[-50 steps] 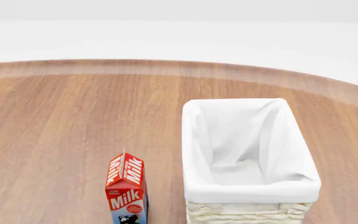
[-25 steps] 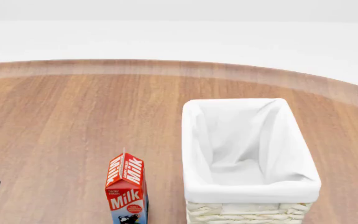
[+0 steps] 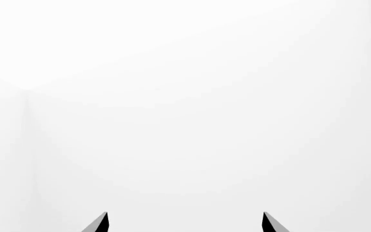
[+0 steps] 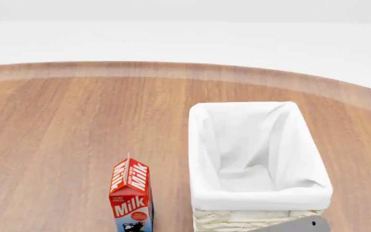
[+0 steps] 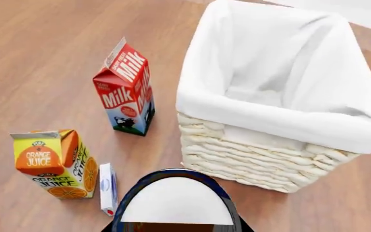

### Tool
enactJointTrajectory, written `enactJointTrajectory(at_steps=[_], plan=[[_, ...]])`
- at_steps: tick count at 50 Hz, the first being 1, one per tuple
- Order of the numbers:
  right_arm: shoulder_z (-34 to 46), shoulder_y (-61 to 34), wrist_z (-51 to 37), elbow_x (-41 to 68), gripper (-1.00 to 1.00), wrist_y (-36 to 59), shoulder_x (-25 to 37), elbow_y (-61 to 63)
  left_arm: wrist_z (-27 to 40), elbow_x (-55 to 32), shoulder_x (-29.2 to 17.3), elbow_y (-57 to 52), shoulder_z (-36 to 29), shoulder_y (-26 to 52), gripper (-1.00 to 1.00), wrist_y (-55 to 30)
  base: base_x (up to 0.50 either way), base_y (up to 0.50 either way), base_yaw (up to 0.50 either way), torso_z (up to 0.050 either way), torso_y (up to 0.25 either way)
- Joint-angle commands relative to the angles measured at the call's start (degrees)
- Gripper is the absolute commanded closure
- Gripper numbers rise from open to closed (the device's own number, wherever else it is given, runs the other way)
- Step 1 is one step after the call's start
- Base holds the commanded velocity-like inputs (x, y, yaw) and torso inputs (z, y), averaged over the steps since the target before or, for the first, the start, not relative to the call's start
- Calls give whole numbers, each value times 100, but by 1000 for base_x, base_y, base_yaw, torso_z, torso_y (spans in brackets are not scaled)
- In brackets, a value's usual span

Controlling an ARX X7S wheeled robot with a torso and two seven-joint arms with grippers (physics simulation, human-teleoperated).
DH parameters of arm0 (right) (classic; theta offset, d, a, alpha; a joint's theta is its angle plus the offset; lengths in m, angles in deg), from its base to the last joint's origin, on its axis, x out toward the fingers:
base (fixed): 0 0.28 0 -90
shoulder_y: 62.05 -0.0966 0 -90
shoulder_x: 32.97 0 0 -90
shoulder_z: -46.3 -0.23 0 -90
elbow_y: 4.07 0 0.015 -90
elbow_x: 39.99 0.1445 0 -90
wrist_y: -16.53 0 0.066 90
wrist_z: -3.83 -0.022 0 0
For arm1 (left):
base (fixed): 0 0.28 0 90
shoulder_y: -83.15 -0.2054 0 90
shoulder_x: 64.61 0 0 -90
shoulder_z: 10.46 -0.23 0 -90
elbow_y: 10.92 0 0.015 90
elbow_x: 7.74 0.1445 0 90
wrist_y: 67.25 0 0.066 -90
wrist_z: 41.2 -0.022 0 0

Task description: Pick up the alphabet soup and the tomato sauce, and put them in the basket.

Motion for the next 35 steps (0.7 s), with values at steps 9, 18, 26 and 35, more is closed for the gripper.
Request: enactJointTrajectory(at_steps=[9,18,26,35], plan=[[-786,-1405,-288,761,100,143,76,180,20,-11,0,0,-20,7,-100,2,0,0,0,0,0],[-896,-1644,-214,610,100,131,-73,-91,15,-23,0,0,-4,-23,-100,19,0,0,0,0,1],[-1004,-2247,-269,873,100,306,-250,-489,-29,24,0,0,-21,21,-100,-9,0,0,0,0,0],[-944,-2966,-119,638,100,658,-679,-1367,-28,17,0,0,-32,37,-100,-27,0,0,0,0,1]])
